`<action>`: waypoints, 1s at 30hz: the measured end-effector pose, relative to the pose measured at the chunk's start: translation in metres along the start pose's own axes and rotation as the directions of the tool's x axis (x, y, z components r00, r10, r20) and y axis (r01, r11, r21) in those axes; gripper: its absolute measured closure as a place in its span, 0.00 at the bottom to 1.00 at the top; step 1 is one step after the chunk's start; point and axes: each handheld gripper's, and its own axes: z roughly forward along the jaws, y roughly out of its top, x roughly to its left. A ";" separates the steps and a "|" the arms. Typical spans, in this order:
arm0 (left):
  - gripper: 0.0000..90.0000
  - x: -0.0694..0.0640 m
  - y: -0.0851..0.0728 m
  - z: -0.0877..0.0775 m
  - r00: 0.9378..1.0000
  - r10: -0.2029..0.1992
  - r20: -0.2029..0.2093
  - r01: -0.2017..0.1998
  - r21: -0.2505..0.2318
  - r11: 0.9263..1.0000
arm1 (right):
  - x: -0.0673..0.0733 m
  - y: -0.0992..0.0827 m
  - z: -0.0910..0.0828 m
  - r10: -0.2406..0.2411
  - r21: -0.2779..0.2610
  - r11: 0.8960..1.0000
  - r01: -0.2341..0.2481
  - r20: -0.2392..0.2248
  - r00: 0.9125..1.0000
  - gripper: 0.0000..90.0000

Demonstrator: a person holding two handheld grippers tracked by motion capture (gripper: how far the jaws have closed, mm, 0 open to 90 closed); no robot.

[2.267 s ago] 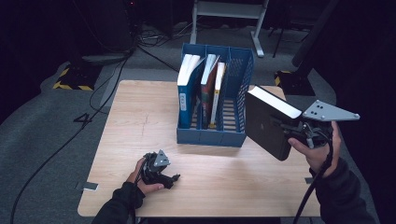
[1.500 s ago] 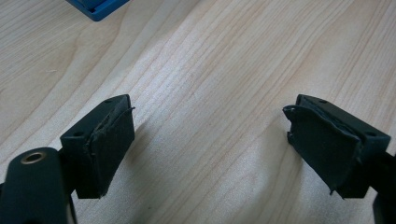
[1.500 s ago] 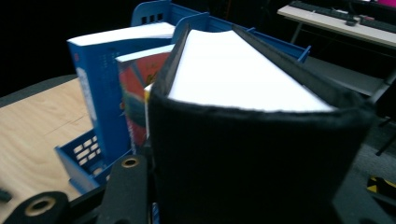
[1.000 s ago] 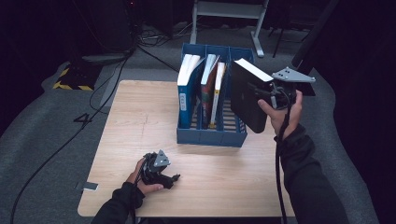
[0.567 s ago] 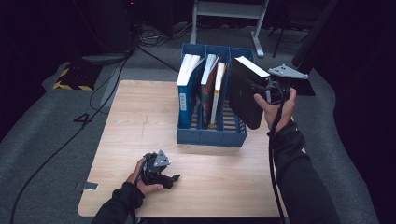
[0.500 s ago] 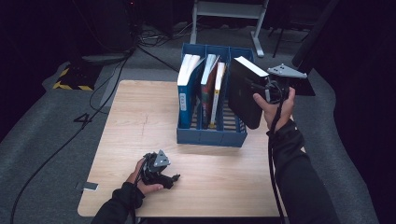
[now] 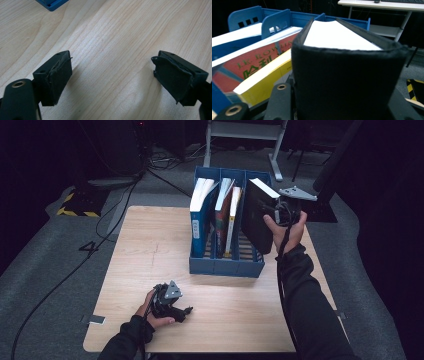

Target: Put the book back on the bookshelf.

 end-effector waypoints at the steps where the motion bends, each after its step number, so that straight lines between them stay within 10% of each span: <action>1: 0.17 0.000 0.000 0.000 1.000 0.000 0.000 0.000 0.000 1.000 | 0.000 -0.001 0.003 0.003 0.003 1.000 -0.003 0.001 1.000 0.59; 18: 0.16 0.000 0.000 0.000 1.000 0.000 0.002 0.000 -0.001 1.000 | 0.006 -0.011 0.026 0.036 -0.035 0.999 -0.034 0.041 0.999 0.58; 30: 0.17 0.000 0.000 0.000 1.000 0.005 0.004 -0.005 -0.002 1.000 | 0.005 -0.042 0.045 0.051 0.049 0.997 -0.054 0.049 0.997 0.58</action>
